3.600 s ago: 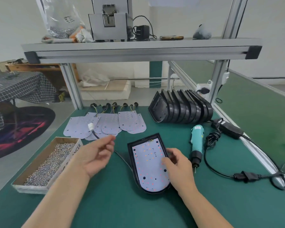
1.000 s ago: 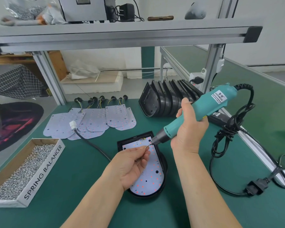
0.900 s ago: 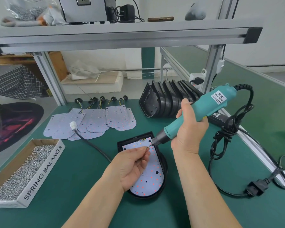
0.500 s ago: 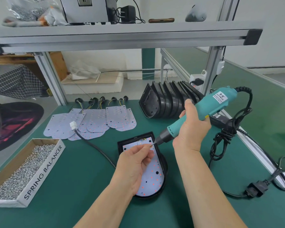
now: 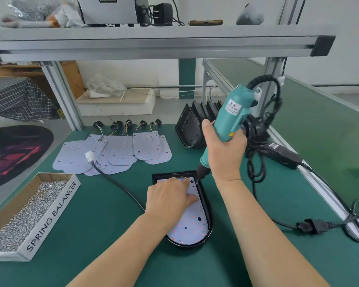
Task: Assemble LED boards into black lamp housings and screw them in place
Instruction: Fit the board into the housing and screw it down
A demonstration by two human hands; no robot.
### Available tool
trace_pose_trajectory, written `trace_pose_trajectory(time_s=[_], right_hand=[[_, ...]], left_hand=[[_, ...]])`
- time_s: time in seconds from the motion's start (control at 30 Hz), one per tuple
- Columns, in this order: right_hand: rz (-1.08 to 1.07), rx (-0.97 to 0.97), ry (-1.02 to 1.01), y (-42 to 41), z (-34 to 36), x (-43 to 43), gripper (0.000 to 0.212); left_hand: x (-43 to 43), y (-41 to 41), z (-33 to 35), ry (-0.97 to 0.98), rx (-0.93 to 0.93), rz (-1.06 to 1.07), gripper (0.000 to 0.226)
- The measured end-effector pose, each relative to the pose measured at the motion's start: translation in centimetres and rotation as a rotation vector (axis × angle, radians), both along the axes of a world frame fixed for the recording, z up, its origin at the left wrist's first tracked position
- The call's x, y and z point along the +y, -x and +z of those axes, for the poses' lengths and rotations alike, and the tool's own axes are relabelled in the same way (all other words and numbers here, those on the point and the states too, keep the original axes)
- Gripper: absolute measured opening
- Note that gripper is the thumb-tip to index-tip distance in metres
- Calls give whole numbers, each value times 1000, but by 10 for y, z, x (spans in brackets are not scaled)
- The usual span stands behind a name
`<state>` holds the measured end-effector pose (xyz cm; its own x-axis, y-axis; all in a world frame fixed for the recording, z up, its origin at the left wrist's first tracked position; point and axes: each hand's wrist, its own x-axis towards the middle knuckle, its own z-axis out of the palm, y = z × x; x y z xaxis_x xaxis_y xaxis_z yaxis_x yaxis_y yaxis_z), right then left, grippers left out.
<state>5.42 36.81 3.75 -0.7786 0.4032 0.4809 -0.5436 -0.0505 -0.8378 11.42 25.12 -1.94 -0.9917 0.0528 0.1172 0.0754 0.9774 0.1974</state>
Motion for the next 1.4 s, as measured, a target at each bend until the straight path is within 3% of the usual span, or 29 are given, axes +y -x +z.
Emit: trace_pose_trajectory(time_s=[0.43, 0.8, 1.0, 1.1, 1.27, 1.33, 1.4], right_hand=[[-3, -9, -66, 5, -13, -8, 40], [32, -29, -134, 10, -14, -12, 37], [45, -72, -119, 10, -16, -16, 41], [66, -84, -120, 9, -15, -14, 41], [85, 27, -42, -9, 5, -2, 43], [49, 59, -6, -17, 18, 6, 36], [14, 63, 51, -26, 27, 13, 30]], left_hand=[[4, 1, -2, 35, -23, -29, 24], [5, 3, -3, 41, -7, -31, 36], [5, 0, -2, 22, -1, -30, 21], [5, 0, 0, 35, -5, -22, 26], [7, -2, 9, 43, -87, -6, 25], [7, -4, 18, -30, -157, -9, 27], [3, -8, 29, -371, -260, -18, 34]])
